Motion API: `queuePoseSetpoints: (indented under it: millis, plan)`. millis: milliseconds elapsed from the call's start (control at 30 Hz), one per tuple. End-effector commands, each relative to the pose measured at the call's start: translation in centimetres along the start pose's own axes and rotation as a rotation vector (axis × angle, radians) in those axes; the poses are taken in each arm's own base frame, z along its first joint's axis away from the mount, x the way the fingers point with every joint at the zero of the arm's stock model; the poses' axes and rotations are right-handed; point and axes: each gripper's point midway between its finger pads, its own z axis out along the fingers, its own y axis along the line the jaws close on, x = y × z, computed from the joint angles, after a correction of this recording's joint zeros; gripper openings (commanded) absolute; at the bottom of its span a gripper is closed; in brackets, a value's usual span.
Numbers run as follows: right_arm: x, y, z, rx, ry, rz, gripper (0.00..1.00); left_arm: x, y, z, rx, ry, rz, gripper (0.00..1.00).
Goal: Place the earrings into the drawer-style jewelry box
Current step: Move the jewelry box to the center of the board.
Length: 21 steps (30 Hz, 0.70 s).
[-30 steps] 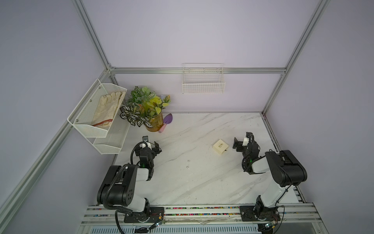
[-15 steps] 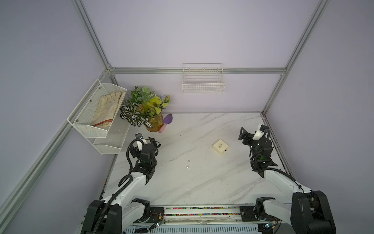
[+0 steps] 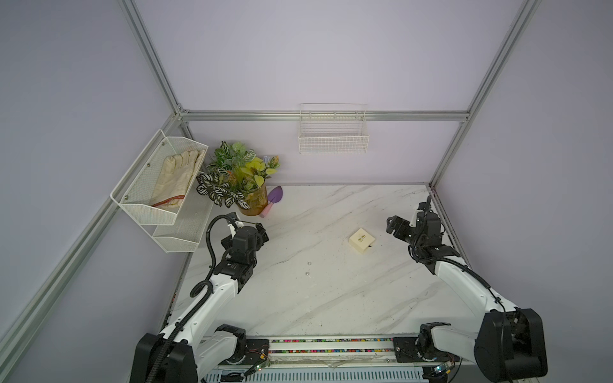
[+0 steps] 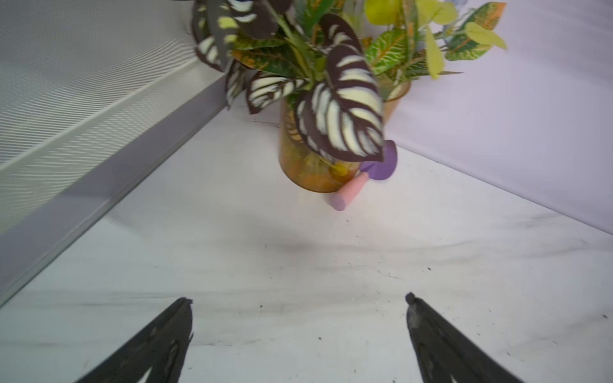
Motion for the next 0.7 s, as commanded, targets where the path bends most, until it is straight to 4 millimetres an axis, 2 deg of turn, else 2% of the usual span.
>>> queuePoseSetpoints:
  millis: [0,100,200,300,400,500,667]
  plan:
    - [3.5,1.5,1.2,-0.105,0.2,-0.01,0.95,-0.5,-5.0,-0.4,0.176,0.05,0.0,1.0]
    - [5.5,1.1,2.6,-0.095,0.299,-0.003,0.95,0.5,-7.2,-0.3,0.245,0.102,0.034,1.0]
    - [6.7,0.4,3.6,-0.072,0.343,0.001,0.92,1.3,-8.2,0.0,0.284,0.143,0.045,1.0]
    - [7.7,0.1,4.8,-0.064,0.391,0.02,0.86,2.0,-8.1,0.4,0.273,0.167,0.032,1.0]
    - [8.5,0.6,6.2,-0.086,0.43,0.037,0.79,2.5,-7.3,0.8,0.22,0.191,-0.005,1.0]
    - [8.8,0.3,7.4,-0.057,0.434,0.05,0.74,3.0,-6.5,0.8,0.184,0.197,-0.081,1.0]
    - [9.3,0.8,8.7,-0.056,0.462,0.056,0.67,3.5,-6.6,0.6,0.208,0.211,-0.11,1.0]
